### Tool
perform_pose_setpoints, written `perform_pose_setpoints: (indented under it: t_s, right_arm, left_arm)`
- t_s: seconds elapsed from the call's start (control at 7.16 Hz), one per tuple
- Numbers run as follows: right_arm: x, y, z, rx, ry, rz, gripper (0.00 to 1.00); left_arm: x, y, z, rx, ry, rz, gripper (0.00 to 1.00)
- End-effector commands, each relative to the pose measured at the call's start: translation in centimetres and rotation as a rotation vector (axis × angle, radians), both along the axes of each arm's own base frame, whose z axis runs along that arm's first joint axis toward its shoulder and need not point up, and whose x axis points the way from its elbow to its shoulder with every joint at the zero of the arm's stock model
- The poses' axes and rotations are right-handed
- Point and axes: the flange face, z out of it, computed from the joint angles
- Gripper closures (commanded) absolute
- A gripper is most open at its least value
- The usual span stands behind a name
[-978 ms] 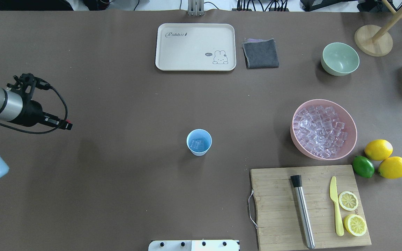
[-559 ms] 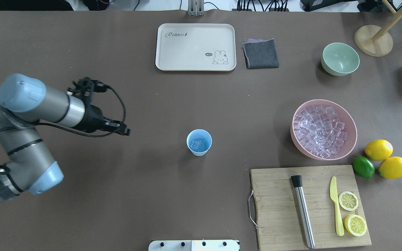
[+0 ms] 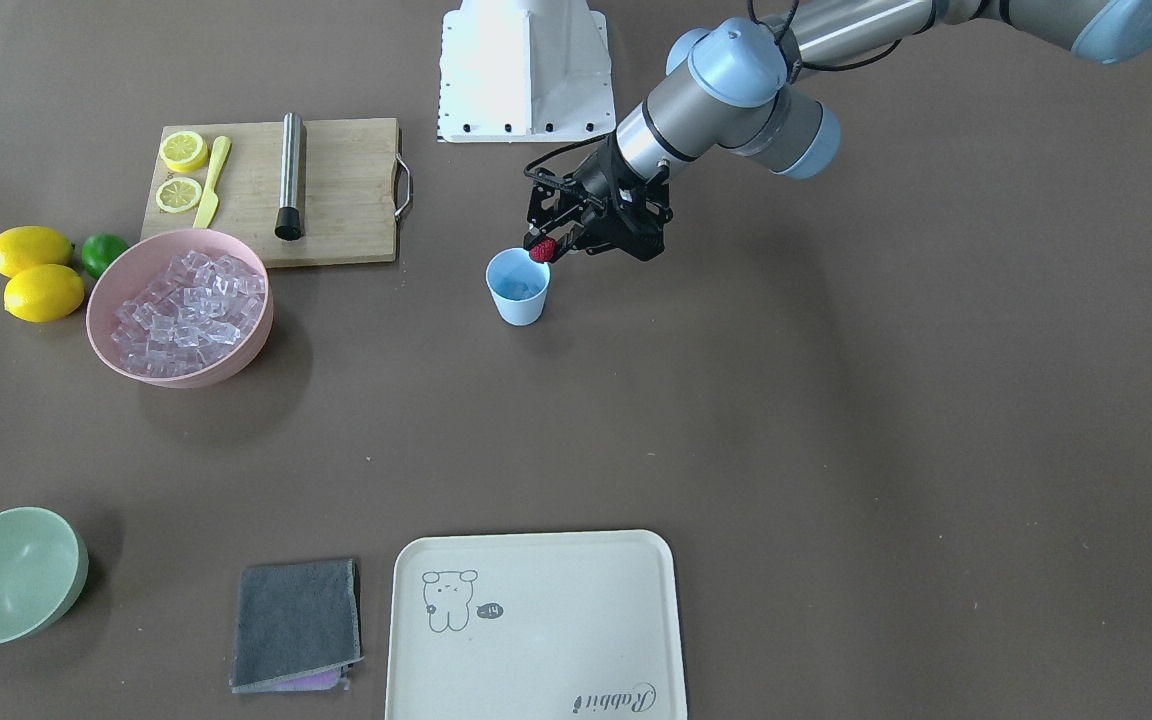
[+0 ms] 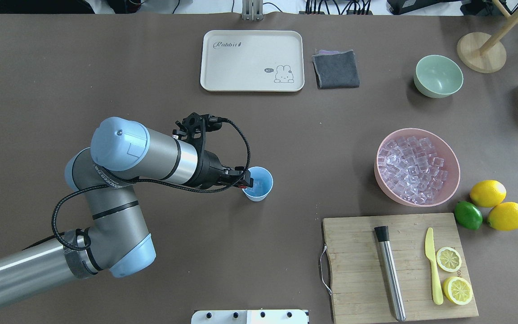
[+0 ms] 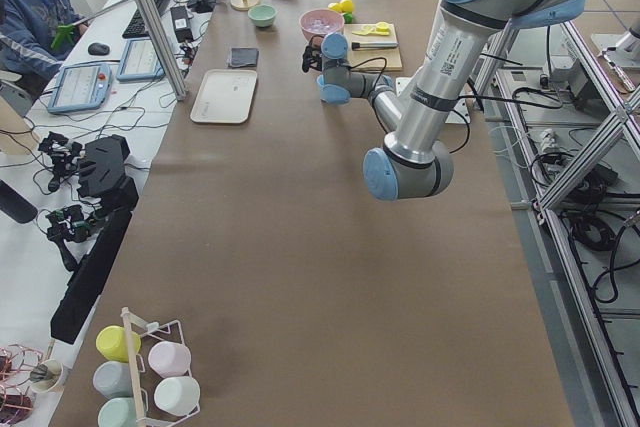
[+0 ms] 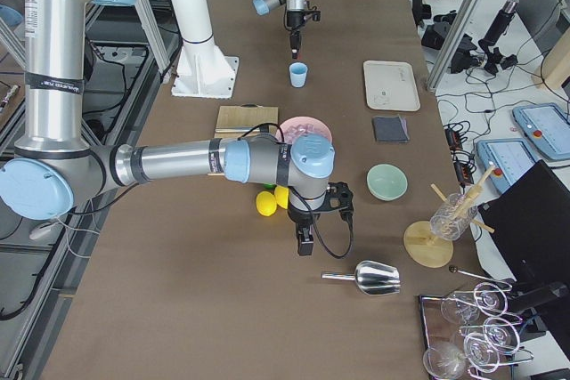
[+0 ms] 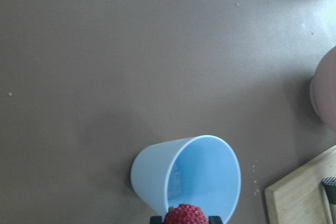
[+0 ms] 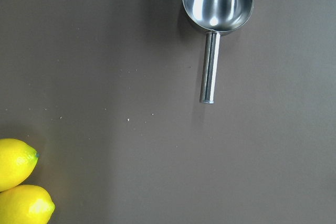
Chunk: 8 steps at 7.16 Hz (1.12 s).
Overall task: Put ice and strawberries in cup
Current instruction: 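Carry the strawberry with the left gripper over the blue cup and release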
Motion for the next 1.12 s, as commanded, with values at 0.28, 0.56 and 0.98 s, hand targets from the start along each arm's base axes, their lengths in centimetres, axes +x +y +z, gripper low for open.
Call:
perform_pose_setpoints:
  t_s: [0.28,0.56,0.98]
  right_arm:
    - [0.0,-0.1,-0.2,0.003,0.001,0.000,0.00]
    - [0.0,-0.1,-0.1,0.002,0.001,0.000,0.00]
    - [0.0,-0.1,0.1,0.000,0.002,0.000,0.00]
  left_arm:
    - [1.2,0.9,-1.3,-0.008,0.016,-0.036,0.02]
    - [1.2,0.8,-1.3,-0.008,0.016,-0.038,0.02]
    - [0.6,0.2,1.8,-0.025,-0.033,-0.041,0.02]
